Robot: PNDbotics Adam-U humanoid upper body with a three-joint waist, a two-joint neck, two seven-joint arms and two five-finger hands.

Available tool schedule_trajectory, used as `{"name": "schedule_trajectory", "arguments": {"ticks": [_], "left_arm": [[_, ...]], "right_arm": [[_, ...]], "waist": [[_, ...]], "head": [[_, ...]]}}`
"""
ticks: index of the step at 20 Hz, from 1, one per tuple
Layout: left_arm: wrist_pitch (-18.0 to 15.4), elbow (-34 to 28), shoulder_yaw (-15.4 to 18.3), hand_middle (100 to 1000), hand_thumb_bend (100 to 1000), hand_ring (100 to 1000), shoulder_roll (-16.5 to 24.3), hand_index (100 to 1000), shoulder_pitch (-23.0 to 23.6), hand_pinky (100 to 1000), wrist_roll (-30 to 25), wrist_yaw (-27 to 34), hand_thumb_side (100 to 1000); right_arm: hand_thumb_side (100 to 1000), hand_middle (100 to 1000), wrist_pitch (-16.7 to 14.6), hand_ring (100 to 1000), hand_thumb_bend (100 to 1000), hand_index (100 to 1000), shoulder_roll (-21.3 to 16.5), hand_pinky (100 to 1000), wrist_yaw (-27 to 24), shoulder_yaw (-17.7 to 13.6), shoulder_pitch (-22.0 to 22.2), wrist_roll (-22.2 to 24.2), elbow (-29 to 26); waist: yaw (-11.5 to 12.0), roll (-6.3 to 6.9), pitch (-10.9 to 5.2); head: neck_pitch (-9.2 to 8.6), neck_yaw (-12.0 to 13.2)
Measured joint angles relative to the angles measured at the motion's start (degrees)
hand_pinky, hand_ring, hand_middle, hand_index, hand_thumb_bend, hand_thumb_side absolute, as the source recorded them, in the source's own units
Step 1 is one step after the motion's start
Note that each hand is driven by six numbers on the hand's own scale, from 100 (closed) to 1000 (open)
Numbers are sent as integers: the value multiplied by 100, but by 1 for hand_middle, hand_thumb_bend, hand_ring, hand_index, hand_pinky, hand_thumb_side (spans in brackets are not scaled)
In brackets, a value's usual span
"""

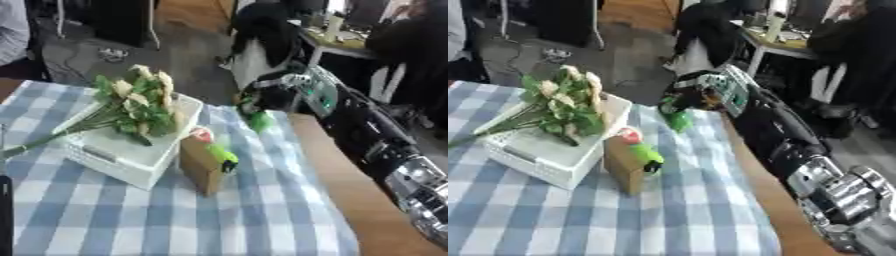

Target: Pick up objects on the table and place them in the box.

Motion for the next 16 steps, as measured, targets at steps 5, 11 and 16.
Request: {"name": "schedule_trajectory", "arguments": {"ticks": [5,11,16], "left_arm": [[-7,0,1,781,100,802,-1,833,-1,683,4,9,825],[-11,0,1,780,100,802,-37,832,-42,683,1,13,823],[-38,0,1,781,100,802,-59,832,-98,683,8,20,824]], "right_arm": [[664,100,29,100,100,355,-41,100,-9,28,-15,-17,-34],[659,100,117,100,100,354,-55,100,-197,27,-69,98,-70],[658,100,203,100,100,353,-101,100,-391,27,-203,183,-207]], "waist": [[0,0,5],[13,1,51],[52,1,128]], "head": [[1,11],[18,-38],[-8,-60]]}}
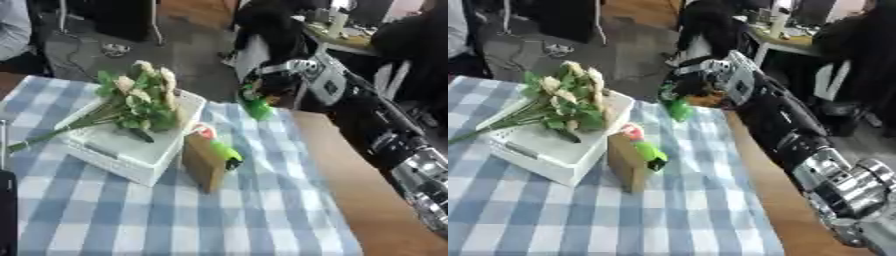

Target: Pick up objects on the table and place them in the box.

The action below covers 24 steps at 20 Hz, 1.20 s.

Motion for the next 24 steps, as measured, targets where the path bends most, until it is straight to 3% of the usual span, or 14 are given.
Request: {"name": "schedule_trajectory", "arguments": {"ticks": [7,12,18,24], "left_arm": [[-56,0,1,780,100,801,-129,831,-165,682,-2,35,827],[-84,0,1,779,100,801,-219,829,-339,681,-12,55,828],[-124,0,-4,778,100,800,-367,827,-550,681,-43,112,829],[-181,1,-8,778,100,801,-515,827,-711,681,-80,200,832]], "right_arm": [[657,100,2,100,100,350,-36,100,-467,-30,-272,-37,-334],[686,100,34,100,100,351,-41,100,-557,-69,-486,-325,-469],[695,100,0,100,100,352,59,100,17,-138,-746,-893,-437],[698,100,-98,100,100,351,312,100,678,-283,-922,-1272,-279]], "waist": [[109,52,347],[274,110,602],[577,273,1003],[880,304,1197]], "head": [[-374,-140],[-732,-425],[-1328,-1184],[-1614,-2007]]}}
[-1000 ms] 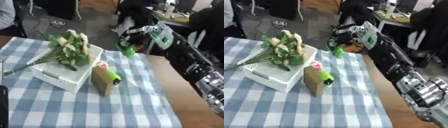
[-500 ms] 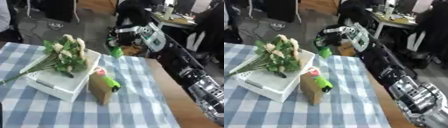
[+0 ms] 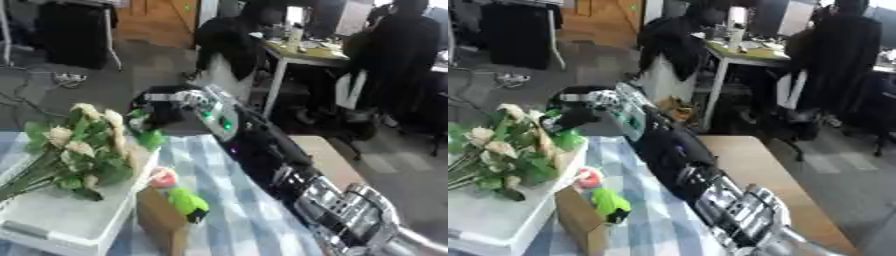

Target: Pick up objects on the table and place them in the box.

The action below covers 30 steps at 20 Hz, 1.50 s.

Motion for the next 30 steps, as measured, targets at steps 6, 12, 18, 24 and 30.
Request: {"name": "schedule_trajectory", "arguments": {"ticks": [6,12,18,24,30], "left_arm": [[-64,0,-10,778,100,801,-170,827,-113,680,-21,77,833],[-112,0,-25,778,100,802,-305,828,-300,681,-66,154,832],[-205,0,-54,773,100,802,-440,827,-513,681,-91,207,832],[-294,0,-83,774,100,802,-492,827,-625,682,-97,235,831],[-364,0,-85,774,100,802,-537,828,-678,684,-104,257,832]], "right_arm": [[698,100,-34,100,100,350,102,100,278,-85,-56,-245,107],[696,100,-76,100,100,349,164,100,309,-141,-166,-455,139],[703,100,-165,100,100,349,258,100,326,-147,-226,-694,169],[706,100,-293,100,100,349,367,100,377,-176,-223,-973,222],[746,100,-467,100,100,349,489,100,508,-178,-133,-1249,294]], "waist": [[197,42,145],[398,66,345],[562,66,523],[635,66,605],[679,66,636]], "head": [[-100,-622],[-265,-691],[-383,-625],[-428,-250],[-512,-83]]}}
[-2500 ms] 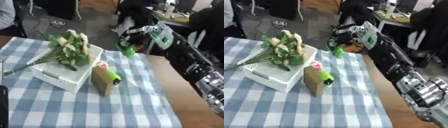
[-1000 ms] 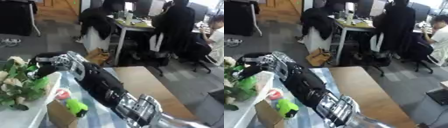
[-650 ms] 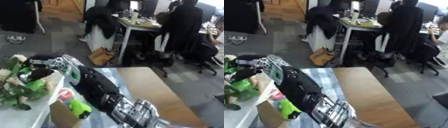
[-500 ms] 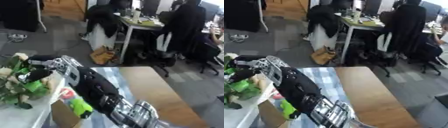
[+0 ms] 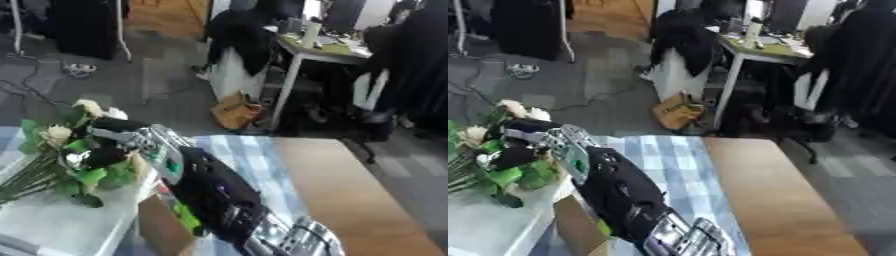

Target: Pick up objects on the table and place them in the box.

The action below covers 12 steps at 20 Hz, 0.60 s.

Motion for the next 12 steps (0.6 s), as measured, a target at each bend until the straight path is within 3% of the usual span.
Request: {"name": "schedule_trajectory", "arguments": {"ticks": [4,5,6,7,8,9,10,11,12], "left_arm": [[-27,0,0,774,100,802,-31,828,-20,684,1,1,833],[-31,0,0,774,100,802,-41,829,-20,684,4,2,833],[-33,0,0,774,100,802,-41,829,-20,684,5,2,833],[-34,0,0,774,100,802,-41,829,-20,683,6,3,833],[-35,0,0,774,100,802,-41,829,-20,683,6,3,833],[-36,0,0,774,100,802,-41,829,-20,683,6,3,833],[-37,0,0,774,100,802,-41,829,-20,683,6,3,833],[-39,0,0,774,100,802,-41,829,-20,683,6,3,832],[-40,0,0,774,100,802,-41,829,-20,683,6,3,832]], "right_arm": [[747,100,-248,100,100,377,20,100,259,6,35,-250,15],[749,253,-320,209,100,481,20,100,353,6,35,-311,16],[749,253,-388,209,100,481,20,100,446,6,36,-356,18],[758,485,-454,445,100,594,20,295,525,6,36,-380,26],[758,485,-522,445,100,594,21,295,576,6,37,-373,51],[803,644,-591,591,100,687,21,514,608,6,38,-344,80],[803,644,-669,591,100,687,23,514,625,5,39,-301,98],[909,782,-748,736,100,765,23,702,629,4,39,-258,114],[909,782,-839,736,100,765,26,702,629,3,40,-225,120]], "waist": [[8,-2,14],[8,-2,14],[9,-2,14],[9,-2,14],[9,-2,14],[9,-2,14],[9,-2,14],[9,-2,14],[8,-2,14]], "head": [[-1,-8],[2,-10],[6,-14],[9,-24],[11,-36],[12,-51],[15,-59],[26,-64],[37,-70]]}}
